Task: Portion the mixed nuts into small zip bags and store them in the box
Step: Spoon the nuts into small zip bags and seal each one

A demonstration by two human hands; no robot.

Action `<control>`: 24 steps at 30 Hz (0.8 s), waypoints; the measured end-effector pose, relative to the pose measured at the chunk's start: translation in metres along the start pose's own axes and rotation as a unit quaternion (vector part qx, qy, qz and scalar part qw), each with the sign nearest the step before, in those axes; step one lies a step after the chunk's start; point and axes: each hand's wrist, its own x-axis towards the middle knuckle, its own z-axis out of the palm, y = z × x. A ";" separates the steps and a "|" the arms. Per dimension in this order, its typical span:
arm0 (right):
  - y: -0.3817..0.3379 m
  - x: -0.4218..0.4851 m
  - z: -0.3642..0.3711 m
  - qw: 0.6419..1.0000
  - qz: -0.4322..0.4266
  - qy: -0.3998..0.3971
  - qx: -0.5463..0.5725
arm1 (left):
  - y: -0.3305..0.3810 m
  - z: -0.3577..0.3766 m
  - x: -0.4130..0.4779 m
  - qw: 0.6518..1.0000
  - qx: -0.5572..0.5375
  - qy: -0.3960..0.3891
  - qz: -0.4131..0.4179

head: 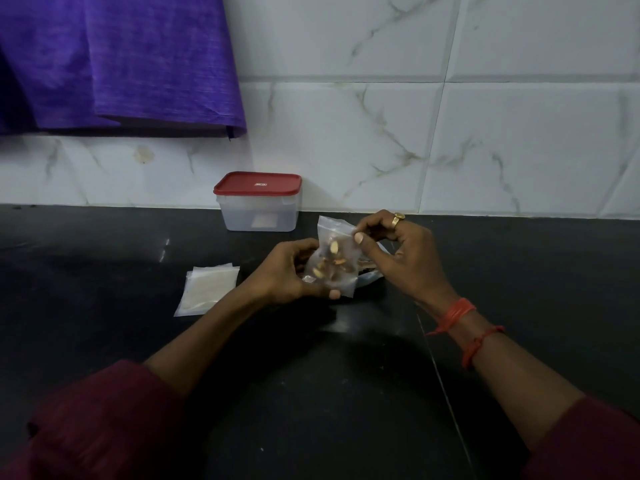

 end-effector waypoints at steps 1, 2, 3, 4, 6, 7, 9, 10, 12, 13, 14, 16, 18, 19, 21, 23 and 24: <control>0.001 0.000 -0.002 1.000 0.004 -0.003 0.001 | 0.002 0.000 -0.001 1.000 -0.015 -0.005 0.002; 0.001 0.000 -0.002 1.000 0.008 -0.010 0.001 | 0.003 0.000 -0.001 0.999 -0.033 -0.006 0.005; 0.002 -0.001 -0.002 1.000 0.011 -0.018 -0.002 | 0.003 0.001 -0.002 0.999 -0.050 -0.006 0.008; 0.002 -0.002 -0.002 1.000 0.012 -0.025 -0.007 | 0.003 0.001 -0.002 0.998 -0.061 -0.006 0.007; 0.005 -0.002 -0.002 0.999 0.013 -0.037 -0.013 | 0.002 0.001 -0.002 0.998 -0.060 -0.004 0.003; 0.006 -0.002 -0.003 0.999 0.016 -0.044 -0.012 | 0.002 0.001 -0.001 0.998 -0.056 -0.004 0.003; 0.007 -0.002 -0.005 0.997 0.028 -0.069 -0.011 | 0.000 0.002 -0.001 0.999 -0.050 0.000 0.006; 0.007 -0.002 -0.006 0.996 0.036 -0.083 -0.016 | 0.000 0.001 -0.001 0.999 -0.047 0.002 0.008; 0.006 -0.003 -0.005 0.994 0.040 -0.101 -0.031 | -0.002 0.000 0.000 0.999 -0.043 0.000 0.006; 0.006 -0.003 -0.004 0.993 0.036 -0.103 -0.037 | -0.002 0.000 0.000 0.999 -0.042 -0.002 0.006; 0.007 -0.004 -0.003 0.993 0.033 -0.103 -0.040 | -0.001 0.000 0.000 0.999 -0.043 -0.006 0.008; 0.009 -0.003 -0.002 0.993 0.027 -0.107 -0.045 | 0.000 0.002 0.000 0.998 -0.069 -0.005 0.010; 0.010 -0.003 -0.002 0.992 0.025 -0.113 -0.051 | 0.003 0.005 -0.002 0.995 -0.098 0.012 0.015; 0.010 -0.003 -0.002 0.991 0.029 -0.116 -0.055 | 0.004 0.005 -0.002 0.995 -0.100 0.021 0.020; 0.010 -0.003 -0.003 0.989 0.038 -0.127 -0.061 | 0.002 0.005 -0.002 0.996 -0.083 0.035 0.027; 0.009 -0.002 -0.003 0.987 0.040 -0.138 -0.069 | 0.001 0.005 -0.002 0.996 -0.073 0.044 0.027; 0.010 -0.002 -0.003 0.987 0.039 -0.139 -0.074 | 0.000 0.005 -0.002 0.996 -0.075 0.050 0.026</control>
